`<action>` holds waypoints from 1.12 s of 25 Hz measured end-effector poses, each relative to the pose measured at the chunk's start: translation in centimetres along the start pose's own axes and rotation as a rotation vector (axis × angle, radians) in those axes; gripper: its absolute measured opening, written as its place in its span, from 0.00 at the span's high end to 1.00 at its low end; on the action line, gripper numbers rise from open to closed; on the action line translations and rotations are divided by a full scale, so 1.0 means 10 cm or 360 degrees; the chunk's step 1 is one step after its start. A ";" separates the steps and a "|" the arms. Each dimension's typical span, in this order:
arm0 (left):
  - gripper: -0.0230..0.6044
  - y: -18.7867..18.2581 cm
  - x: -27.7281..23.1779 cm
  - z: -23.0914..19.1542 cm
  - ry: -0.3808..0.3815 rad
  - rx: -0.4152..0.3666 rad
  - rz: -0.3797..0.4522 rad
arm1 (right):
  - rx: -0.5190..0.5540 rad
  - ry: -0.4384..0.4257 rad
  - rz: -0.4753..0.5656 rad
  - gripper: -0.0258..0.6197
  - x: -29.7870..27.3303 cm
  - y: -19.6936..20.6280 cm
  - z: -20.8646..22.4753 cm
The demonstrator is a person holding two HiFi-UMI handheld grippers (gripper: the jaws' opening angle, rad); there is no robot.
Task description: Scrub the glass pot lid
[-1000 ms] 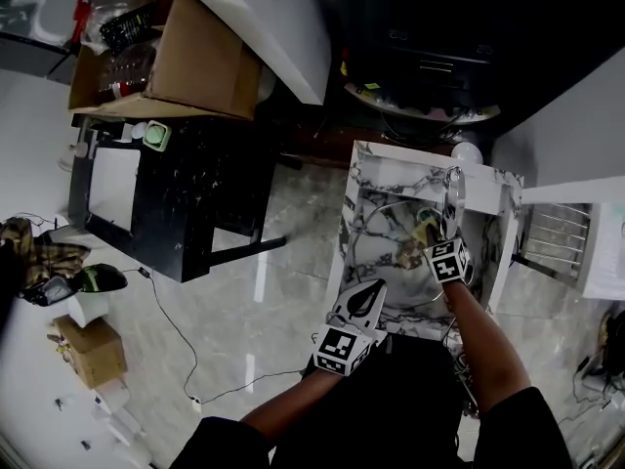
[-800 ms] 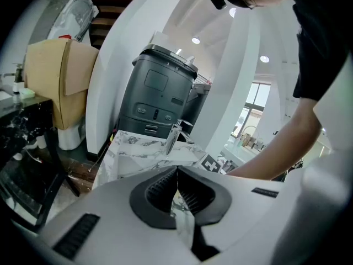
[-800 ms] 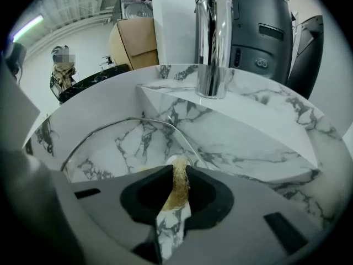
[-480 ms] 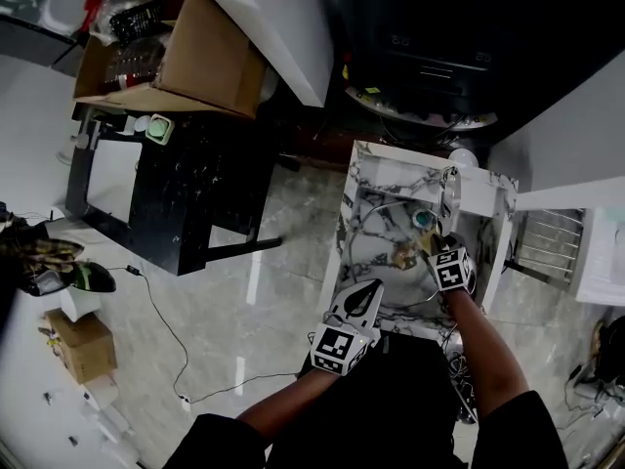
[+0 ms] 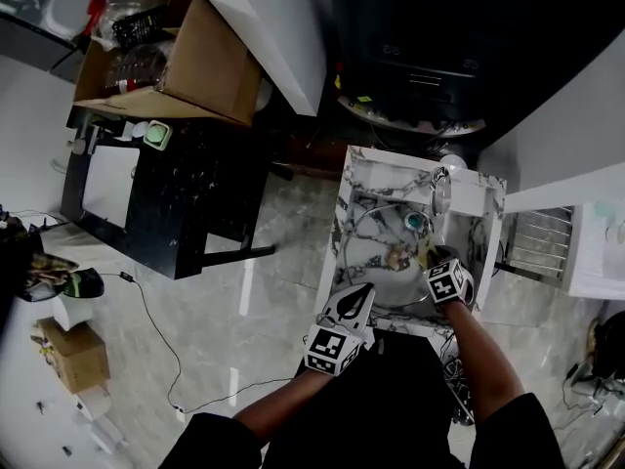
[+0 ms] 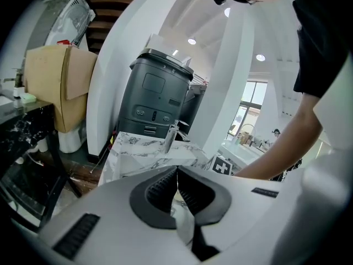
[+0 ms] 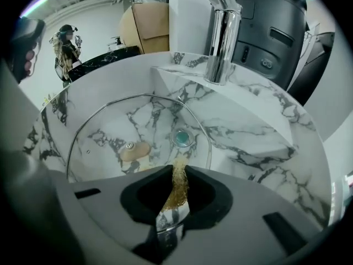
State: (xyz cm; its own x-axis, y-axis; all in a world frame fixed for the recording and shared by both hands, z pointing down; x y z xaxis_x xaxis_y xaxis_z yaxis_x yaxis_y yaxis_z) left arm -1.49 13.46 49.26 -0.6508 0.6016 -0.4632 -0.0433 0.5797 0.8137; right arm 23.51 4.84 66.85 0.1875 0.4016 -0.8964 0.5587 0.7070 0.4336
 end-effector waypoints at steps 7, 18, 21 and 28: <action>0.94 0.00 0.10 -0.04 0.0018 0.0000 0.0017 | -0.0149 -0.0020 -0.0016 0.87 0.07 0.17 -0.10; 0.94 -0.05 0.23 -0.12 0.0044 -0.0020 0.0043 | -0.0186 -0.0133 -0.0152 0.87 0.19 0.21 -0.44; 0.94 -0.08 0.28 -0.13 0.0052 -0.0021 0.0067 | -0.0161 -0.0179 -0.0205 0.87 0.18 0.19 -0.50; 0.94 -0.10 0.38 -0.24 0.0034 -0.0010 0.0091 | -0.0121 -0.0307 -0.0267 0.87 0.12 0.07 -0.70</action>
State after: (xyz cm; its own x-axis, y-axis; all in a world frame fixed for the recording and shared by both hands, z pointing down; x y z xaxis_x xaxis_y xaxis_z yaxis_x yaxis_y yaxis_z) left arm -5.73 13.90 47.50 -0.6686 0.6216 -0.4082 -0.0104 0.5410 0.8410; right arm 18.50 9.85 66.74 0.2519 0.1615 -0.9542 0.5341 0.7990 0.2763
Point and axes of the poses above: the fingertips, and each gripper's own axes: x backward along the fingers, z to its right, y out of its underside, the point moved 10 cm from there along x, backward along the fingers, and after that the axes turned 3 degrees about y, right-handed, at the moved point
